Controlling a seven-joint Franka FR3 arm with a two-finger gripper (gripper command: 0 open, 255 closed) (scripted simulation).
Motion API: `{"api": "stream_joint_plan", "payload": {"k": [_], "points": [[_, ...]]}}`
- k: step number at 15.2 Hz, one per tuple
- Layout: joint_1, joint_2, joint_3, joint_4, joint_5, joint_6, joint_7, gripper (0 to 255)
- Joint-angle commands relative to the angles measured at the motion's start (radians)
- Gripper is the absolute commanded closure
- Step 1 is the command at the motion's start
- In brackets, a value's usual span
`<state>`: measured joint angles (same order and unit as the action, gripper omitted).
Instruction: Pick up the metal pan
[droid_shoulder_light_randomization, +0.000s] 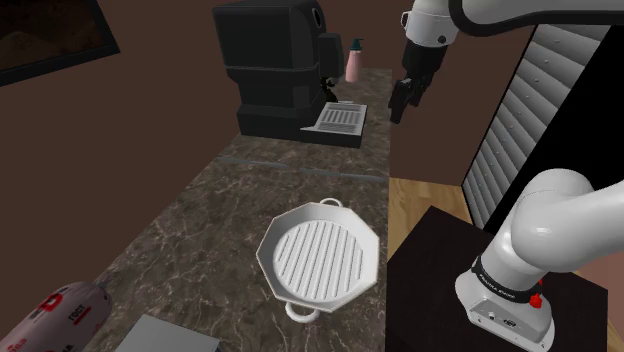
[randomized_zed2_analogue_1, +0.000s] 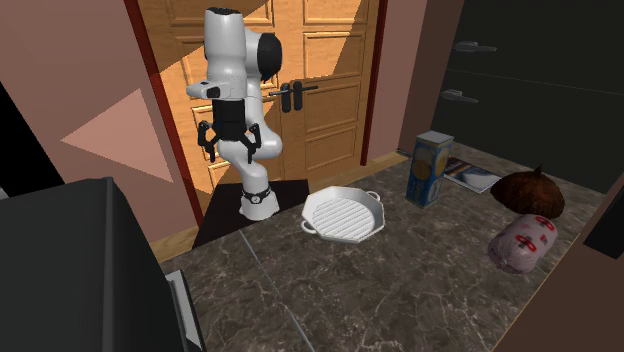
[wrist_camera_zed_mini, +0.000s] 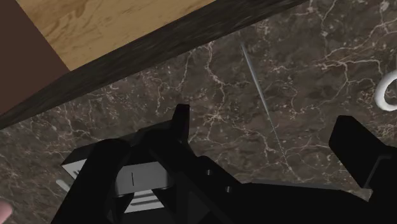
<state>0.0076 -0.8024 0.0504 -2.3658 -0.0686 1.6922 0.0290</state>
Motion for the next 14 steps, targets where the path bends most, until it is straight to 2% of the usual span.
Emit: {"api": "stream_joint_plan", "payload": {"k": [1,8,14], "points": [[0.0,0.0,0.0,0.0,0.0,0.0,0.0,0],[0.044,-0.153,0.055,-0.259,0.17,0.169,0.167,0],[0.116,-0.233,0.147,-0.441,0.345,0.351,0.32,0]]}}
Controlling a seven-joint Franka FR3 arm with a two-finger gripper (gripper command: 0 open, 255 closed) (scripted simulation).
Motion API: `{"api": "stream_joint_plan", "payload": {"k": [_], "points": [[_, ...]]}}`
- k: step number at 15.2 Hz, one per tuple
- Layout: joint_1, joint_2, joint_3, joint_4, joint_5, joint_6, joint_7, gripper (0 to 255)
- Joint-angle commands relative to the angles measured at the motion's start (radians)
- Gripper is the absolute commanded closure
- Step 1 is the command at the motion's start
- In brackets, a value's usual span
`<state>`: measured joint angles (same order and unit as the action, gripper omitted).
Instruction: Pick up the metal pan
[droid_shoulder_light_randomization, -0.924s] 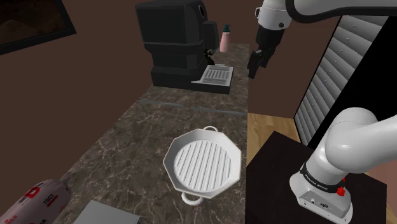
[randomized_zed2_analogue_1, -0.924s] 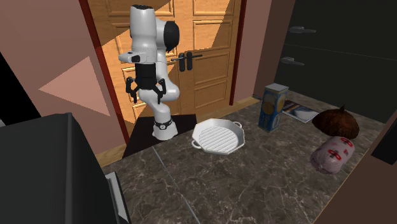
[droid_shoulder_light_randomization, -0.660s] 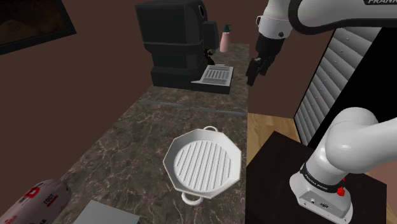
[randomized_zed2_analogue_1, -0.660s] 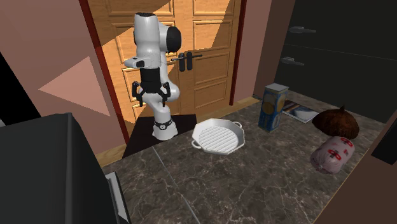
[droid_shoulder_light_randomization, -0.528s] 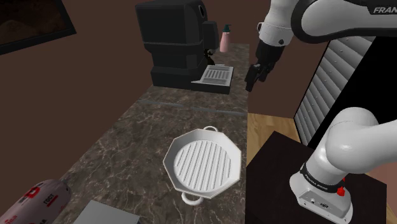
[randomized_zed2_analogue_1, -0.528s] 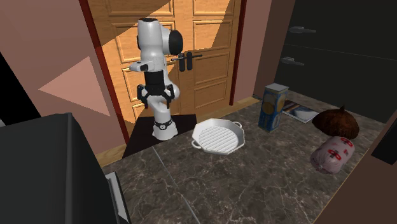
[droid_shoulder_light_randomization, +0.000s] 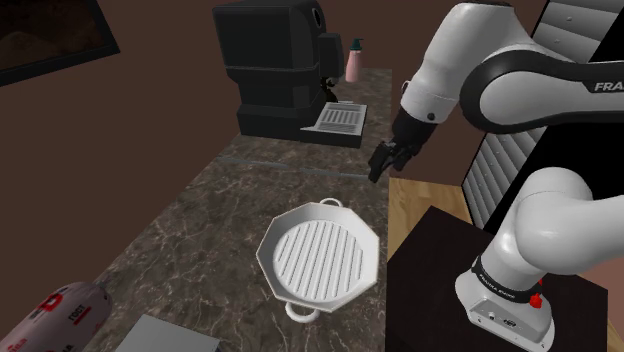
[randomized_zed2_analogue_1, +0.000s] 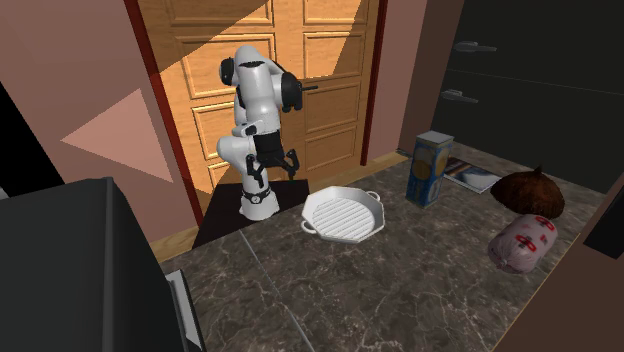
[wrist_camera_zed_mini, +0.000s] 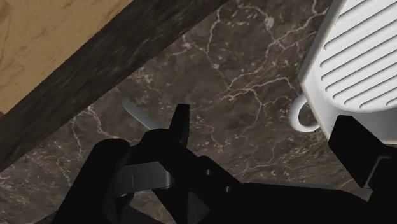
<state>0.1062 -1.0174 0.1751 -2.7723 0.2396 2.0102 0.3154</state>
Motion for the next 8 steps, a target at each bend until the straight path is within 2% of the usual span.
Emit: {"api": "stream_joint_plan", "payload": {"k": [1,6,8], "points": [[0.034,-0.023,0.042,-0.059,0.069,0.069,0.06,0],[0.127,0.003,0.162,-0.156,0.244,0.283,0.193,0],[0.14,0.017,0.178,-0.173,0.266,0.322,0.203,0]]}}
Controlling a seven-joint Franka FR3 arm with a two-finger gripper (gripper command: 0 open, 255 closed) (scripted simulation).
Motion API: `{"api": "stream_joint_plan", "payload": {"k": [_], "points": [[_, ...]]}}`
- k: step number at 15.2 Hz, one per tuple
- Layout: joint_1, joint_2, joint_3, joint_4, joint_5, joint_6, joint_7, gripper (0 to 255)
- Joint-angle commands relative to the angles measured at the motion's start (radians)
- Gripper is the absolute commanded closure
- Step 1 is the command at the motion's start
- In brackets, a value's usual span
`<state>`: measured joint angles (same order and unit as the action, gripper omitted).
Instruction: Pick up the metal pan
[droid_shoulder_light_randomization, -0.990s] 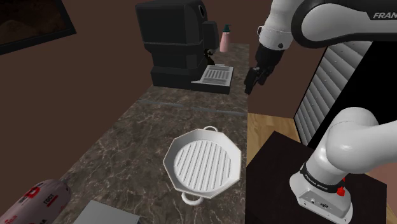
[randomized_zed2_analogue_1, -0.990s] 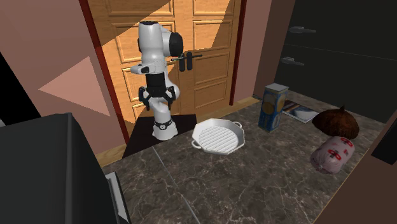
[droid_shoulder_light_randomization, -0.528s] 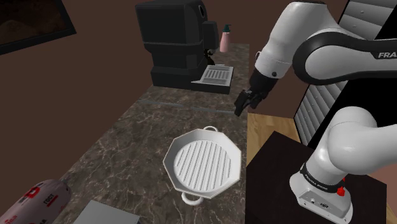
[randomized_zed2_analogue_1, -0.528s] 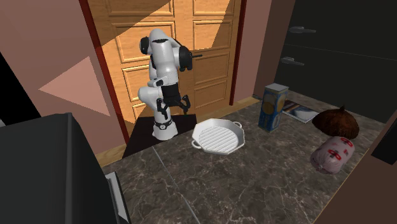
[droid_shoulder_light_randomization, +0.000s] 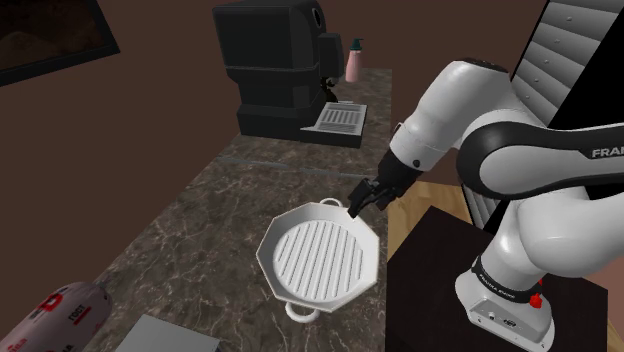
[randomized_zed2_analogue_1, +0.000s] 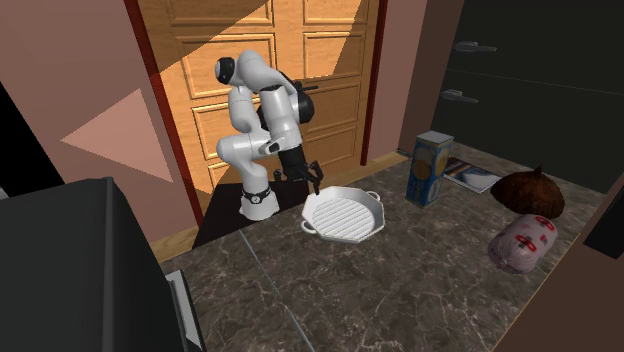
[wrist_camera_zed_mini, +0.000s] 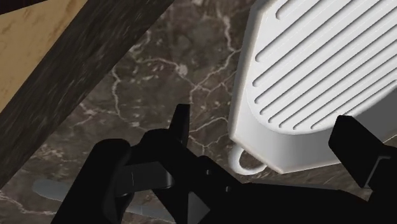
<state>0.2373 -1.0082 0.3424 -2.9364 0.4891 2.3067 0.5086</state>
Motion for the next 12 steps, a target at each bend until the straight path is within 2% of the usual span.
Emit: {"api": "stream_joint_plan", "payload": {"k": [1,8,9,12], "points": [[0.013,0.015,0.015,-0.019,0.024,0.043,0.007,0],[0.038,0.065,0.036,-0.074,0.065,0.145,-0.009,0],[0.039,0.063,0.037,-0.075,0.065,0.144,-0.008,255],[0.04,0.062,0.038,-0.076,0.066,0.145,-0.007,255]]}}
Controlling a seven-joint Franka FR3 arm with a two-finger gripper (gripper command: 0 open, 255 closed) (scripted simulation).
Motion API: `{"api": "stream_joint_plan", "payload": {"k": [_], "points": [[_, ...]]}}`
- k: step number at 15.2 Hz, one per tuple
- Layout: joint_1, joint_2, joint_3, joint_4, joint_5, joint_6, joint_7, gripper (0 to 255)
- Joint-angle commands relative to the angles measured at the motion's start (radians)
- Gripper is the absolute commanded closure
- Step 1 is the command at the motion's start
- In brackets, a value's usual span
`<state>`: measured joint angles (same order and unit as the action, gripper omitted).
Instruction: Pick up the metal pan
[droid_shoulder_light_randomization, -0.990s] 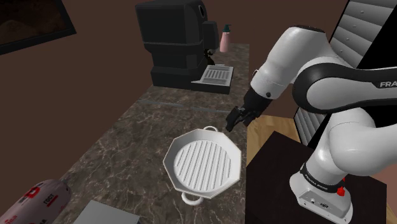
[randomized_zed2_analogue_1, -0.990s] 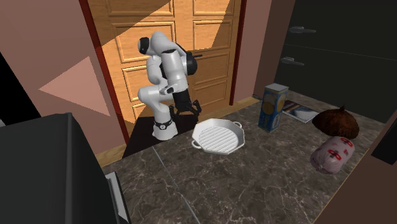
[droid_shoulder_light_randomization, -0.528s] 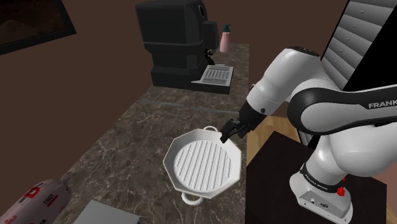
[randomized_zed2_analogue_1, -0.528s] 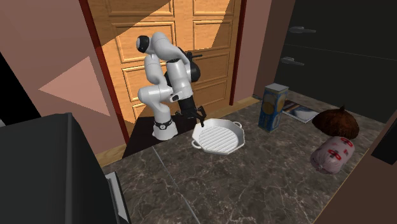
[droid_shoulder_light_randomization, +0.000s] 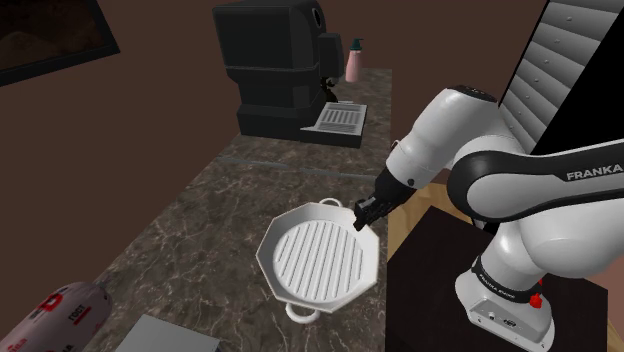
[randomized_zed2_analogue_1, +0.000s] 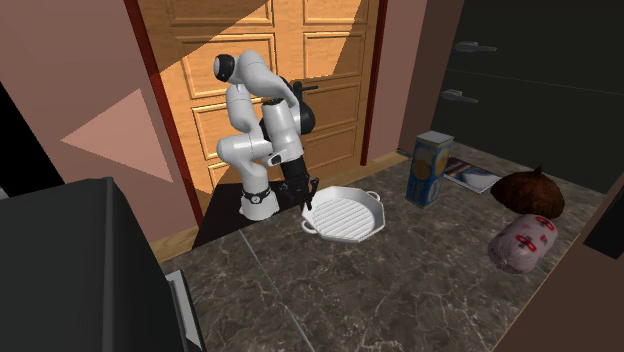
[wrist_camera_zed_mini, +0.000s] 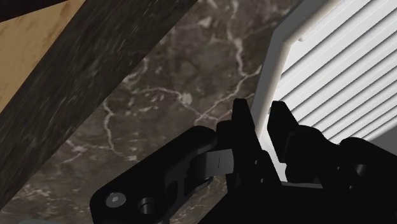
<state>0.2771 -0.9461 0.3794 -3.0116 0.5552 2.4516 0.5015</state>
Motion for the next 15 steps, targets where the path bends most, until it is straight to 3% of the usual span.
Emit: {"api": "stream_joint_plan", "payload": {"k": [1,6,15], "points": [[0.001,0.001,0.001,-0.001,0.0,0.0,0.0,255],[-0.001,0.003,-0.001,0.002,-0.001,0.0,-0.002,255],[-0.041,-0.068,-0.036,0.093,-0.065,-0.159,0.022,255]]}}
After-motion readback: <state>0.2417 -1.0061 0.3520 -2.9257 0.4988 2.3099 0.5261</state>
